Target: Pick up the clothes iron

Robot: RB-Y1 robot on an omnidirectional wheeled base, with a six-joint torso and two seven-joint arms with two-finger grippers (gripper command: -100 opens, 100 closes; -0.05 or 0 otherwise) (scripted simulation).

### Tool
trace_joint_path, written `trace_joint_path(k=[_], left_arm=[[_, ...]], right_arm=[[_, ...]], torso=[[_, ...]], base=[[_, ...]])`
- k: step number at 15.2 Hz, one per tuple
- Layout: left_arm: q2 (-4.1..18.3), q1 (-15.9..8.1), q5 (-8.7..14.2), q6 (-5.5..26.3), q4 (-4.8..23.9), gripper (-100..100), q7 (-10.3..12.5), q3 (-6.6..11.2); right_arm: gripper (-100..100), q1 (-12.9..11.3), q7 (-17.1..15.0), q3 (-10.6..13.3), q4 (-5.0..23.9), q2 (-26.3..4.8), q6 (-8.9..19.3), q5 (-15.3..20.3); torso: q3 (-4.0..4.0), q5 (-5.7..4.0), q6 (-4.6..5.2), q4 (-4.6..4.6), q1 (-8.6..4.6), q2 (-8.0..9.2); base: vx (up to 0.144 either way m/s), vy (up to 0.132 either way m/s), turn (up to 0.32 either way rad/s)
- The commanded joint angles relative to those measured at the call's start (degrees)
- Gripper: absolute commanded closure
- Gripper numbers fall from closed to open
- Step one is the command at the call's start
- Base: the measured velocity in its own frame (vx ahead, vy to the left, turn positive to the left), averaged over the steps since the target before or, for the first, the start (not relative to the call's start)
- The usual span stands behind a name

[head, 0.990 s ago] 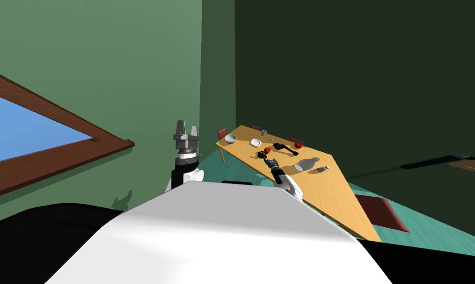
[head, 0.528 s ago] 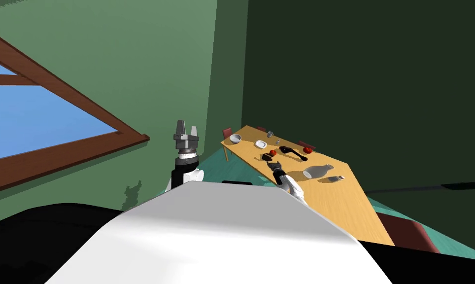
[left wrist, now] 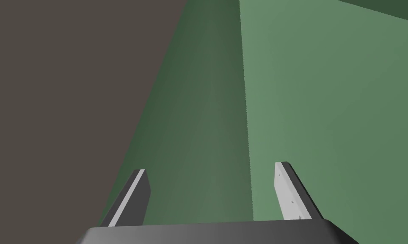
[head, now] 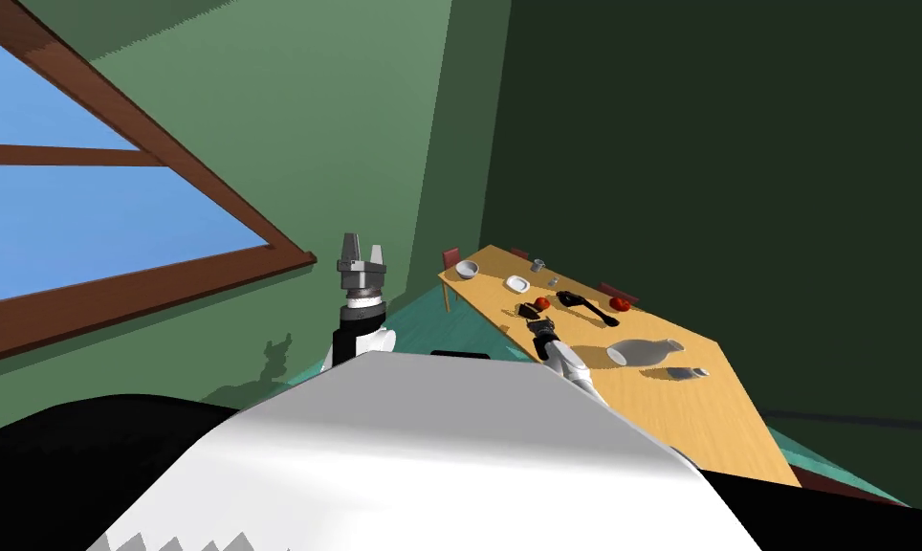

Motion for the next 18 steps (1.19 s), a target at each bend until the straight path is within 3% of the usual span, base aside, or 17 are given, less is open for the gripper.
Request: trace_joint_path(k=[1, 7, 10, 11, 14, 16, 18], left_arm=[[0.0, 0.0, 0.0, 0.0, 0.0, 0, 0.0, 0.0], [0.0, 0.0, 0.0, 0.0, 0.0, 0, 0.0, 0.0], [0.0, 0.0, 0.0, 0.0, 0.0, 0, 0.0, 0.0], [0.0, 0.0, 0.0, 0.0, 0.0, 0, 0.0, 0.0], [0.0, 0.0, 0.0, 0.0, 0.0, 0, 0.0, 0.0], [0.0, 0.0, 0.0, 0.0, 0.0, 0, 0.0, 0.0], [0.0, 0.0, 0.0, 0.0, 0.0, 0, 0.0, 0.0]], right_arm=[[-100, -1.0, 1.2, 0.2, 2.9, -0.5, 1.7, 2.9], [-100, -3.3, 4.1, 1.0, 10.1, -2.2, 5.8, 11.0], [-100, -3.3, 4.1, 1.0, 10.4, -2.2, 5.8, 11.0], [-100, -4.0, 4.9, 1.2, 12.5, -2.6, 7.0, 12.9], [-100, -4.7, 5.8, 1.4, 14.5, -3.1, 8.1, 15.2], [-100, -5.8, 7.2, 1.8, 18.1, -3.8, 10.2, 18.9], [-100, -6.3, 7.8, 2.0, 19.6, -4.1, 11.1, 20.5]], torso=[[0.0, 0.0, 0.0, 0.0, 0.0, 0.0], [-0.01, 0.01, -0.03, 0.0, 0.02, -0.02], [0.0, 0.0, 0.0, 0.0, 0.0, 0.0], [0.01, 0.0, 0.01, 0.0, -0.02, 0.01], [0.0, 0.0, -0.05, 0.01, 0.0, 0.0], [0.0, 0.0, -0.02, 0.0, 0.01, 0.0], [-0.01, 0.01, -0.02, 0.0, 0.03, -0.02]], base=[[0.005, 0.02, 0.181], [0.007, 0.021, 0.2], [0.005, 0.01, 0.071], [0.002, 0.011, 0.135], [0.006, 0.013, 0.19], [0.011, 0.02, 0.19], [0.012, 0.019, 0.171]])
